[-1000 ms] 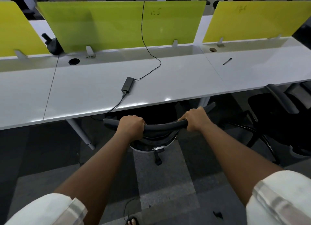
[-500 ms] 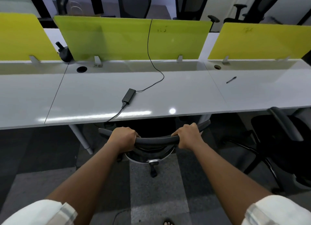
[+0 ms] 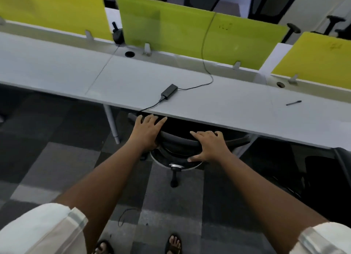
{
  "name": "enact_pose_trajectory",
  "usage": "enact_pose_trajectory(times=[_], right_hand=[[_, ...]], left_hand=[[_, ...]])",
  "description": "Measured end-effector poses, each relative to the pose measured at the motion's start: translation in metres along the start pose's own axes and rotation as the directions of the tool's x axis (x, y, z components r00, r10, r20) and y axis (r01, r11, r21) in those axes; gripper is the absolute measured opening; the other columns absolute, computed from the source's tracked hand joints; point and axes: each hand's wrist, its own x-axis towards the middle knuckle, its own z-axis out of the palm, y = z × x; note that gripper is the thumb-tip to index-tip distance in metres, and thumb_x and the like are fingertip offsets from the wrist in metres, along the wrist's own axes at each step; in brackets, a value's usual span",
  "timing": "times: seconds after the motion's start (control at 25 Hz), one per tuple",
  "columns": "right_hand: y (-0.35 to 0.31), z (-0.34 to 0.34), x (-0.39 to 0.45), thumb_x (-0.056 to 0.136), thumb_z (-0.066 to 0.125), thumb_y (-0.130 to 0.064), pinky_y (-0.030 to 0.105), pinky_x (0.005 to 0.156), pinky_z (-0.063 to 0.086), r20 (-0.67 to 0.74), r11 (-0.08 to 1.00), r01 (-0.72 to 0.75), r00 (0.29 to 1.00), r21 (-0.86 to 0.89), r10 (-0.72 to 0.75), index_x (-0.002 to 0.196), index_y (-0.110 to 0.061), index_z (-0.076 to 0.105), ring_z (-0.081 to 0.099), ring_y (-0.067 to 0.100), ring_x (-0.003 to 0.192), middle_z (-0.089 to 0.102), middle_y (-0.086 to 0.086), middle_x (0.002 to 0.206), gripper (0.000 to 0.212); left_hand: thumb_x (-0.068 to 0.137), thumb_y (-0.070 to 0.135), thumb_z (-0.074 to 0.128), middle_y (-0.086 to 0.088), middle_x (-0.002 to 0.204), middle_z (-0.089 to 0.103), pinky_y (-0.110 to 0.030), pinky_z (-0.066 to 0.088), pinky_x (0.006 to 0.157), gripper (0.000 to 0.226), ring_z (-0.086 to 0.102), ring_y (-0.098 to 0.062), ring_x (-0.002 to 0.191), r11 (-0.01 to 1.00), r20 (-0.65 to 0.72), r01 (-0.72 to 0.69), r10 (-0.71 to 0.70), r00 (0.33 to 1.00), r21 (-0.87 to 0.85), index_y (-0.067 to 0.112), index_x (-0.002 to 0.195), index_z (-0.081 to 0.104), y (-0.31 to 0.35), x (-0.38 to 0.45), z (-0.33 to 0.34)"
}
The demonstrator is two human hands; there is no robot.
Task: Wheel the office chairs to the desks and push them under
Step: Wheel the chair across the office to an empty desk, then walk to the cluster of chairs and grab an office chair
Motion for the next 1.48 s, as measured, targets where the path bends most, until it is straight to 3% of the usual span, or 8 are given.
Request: enact_pose_trajectory(times=[0.12,0.32,0.48,0.64,0.76,0.88,1.24,1.48], right_hand=[[-0.061,-0.017,0.008,0.064,0.058,-0.09,0.058,0.115,0.027,-0.2,0.99,0.134,0.97,-0.041,-0.14,0.162,-0.032,-0.001,0.021,0.033,0.151,0.007,0.01,0.169,0.128],[-0.223,-0.063,0.041,0.066,0.061,-0.088,0.062,0.117,0.024,-0.323,0.93,0.341,0.872,-0.139,-0.368,0.161,-0.03,-0.01,0.01,0.038,0.154,-0.008,0.014,0.169,0.132],[-0.391,-0.08,0.05,0.07,0.057,-0.089,0.063,0.118,0.021,-0.284,0.842,0.509,0.792,-0.181,-0.54,0.16,-0.031,-0.012,0.009,0.037,0.155,-0.003,0.014,0.17,0.127],[-0.566,-0.095,0.046,0.073,0.044,-0.094,0.064,0.118,0.02,-0.202,0.735,0.634,0.708,-0.242,-0.677,0.161,-0.033,-0.008,0.009,0.036,0.155,-0.001,0.013,0.17,0.119],[-0.68,-0.113,0.039,0.074,0.039,-0.095,0.065,0.117,0.02,-0.198,0.661,0.7,0.632,-0.269,-0.749,0.161,-0.035,-0.002,0.01,0.036,0.155,0.003,0.012,0.17,0.114],[-0.762,-0.127,0.039,0.072,0.037,-0.096,0.064,0.116,0.02,-0.206,0.64,0.722,0.606,-0.264,-0.768,0.161,-0.035,0.0,0.012,0.035,0.154,0.006,0.011,0.17,0.114],[-0.944,-0.167,0.137,0.073,0.042,-0.094,0.064,0.115,0.021,-0.16,0.562,0.76,0.542,-0.327,-0.825,0.161,-0.035,0.0,0.015,0.035,0.153,0.011,0.013,0.168,0.114],[-1.08,-0.221,0.243,0.073,0.045,-0.093,0.064,0.116,0.019,-0.116,0.471,0.82,0.46,-0.325,-0.88,0.16,-0.041,-0.002,0.015,0.036,0.153,0.012,0.013,0.168,0.112]], left_hand=[[0.076,0.062,0.073,-0.007,0.169,0.006,-0.063,0.007,0.121,0.12,0.001,-0.027,0.156,0.991,-0.09,0.115,-0.121,0.989,-0.07,0.033,0.161,-0.005,-0.037,-0.054,-0.003],[0.078,0.072,0.068,-0.008,0.168,0.009,-0.064,0.009,0.121,0.12,0.001,-0.026,0.156,0.909,-0.026,0.411,-0.414,0.91,-0.076,0.031,0.161,-0.008,-0.157,-0.189,0.001],[0.078,0.077,0.062,-0.007,0.168,0.011,-0.065,0.01,0.12,0.117,0.002,-0.026,0.156,0.763,0.025,0.646,-0.646,0.763,-0.026,0.03,0.161,-0.007,-0.276,-0.327,0.013],[0.078,0.084,0.052,-0.009,0.167,0.018,-0.068,0.005,0.119,0.116,0.003,-0.026,0.156,0.548,0.102,0.835,-0.834,0.542,0.049,0.025,0.162,-0.002,-0.382,-0.471,0.032],[0.078,0.085,0.05,-0.009,0.165,0.023,-0.073,0.0,0.116,0.114,0.004,-0.029,0.156,0.396,0.131,0.916,-0.913,0.385,0.069,0.023,0.162,0.004,-0.436,-0.565,0.034],[0.081,0.084,0.049,-0.01,0.166,0.018,-0.074,0.0,0.115,0.112,0.001,-0.031,0.156,0.314,0.168,0.946,-0.939,0.299,0.075,0.023,0.162,0.002,-0.477,-0.628,0.035],[0.084,0.082,0.048,-0.01,0.168,0.011,-0.072,0.001,0.117,0.109,-0.002,-0.031,0.156,0.235,0.207,0.97,-0.954,0.218,0.058,0.025,0.162,-0.002,-0.647,-0.644,0.051],[0.085,0.078,0.052,-0.01,0.168,0.012,-0.071,0.0,0.117,0.106,-0.001,-0.03,0.156,0.074,0.277,0.997,-0.958,0.071,-0.001,0.026,0.163,0.001,-0.803,-0.634,0.066]])
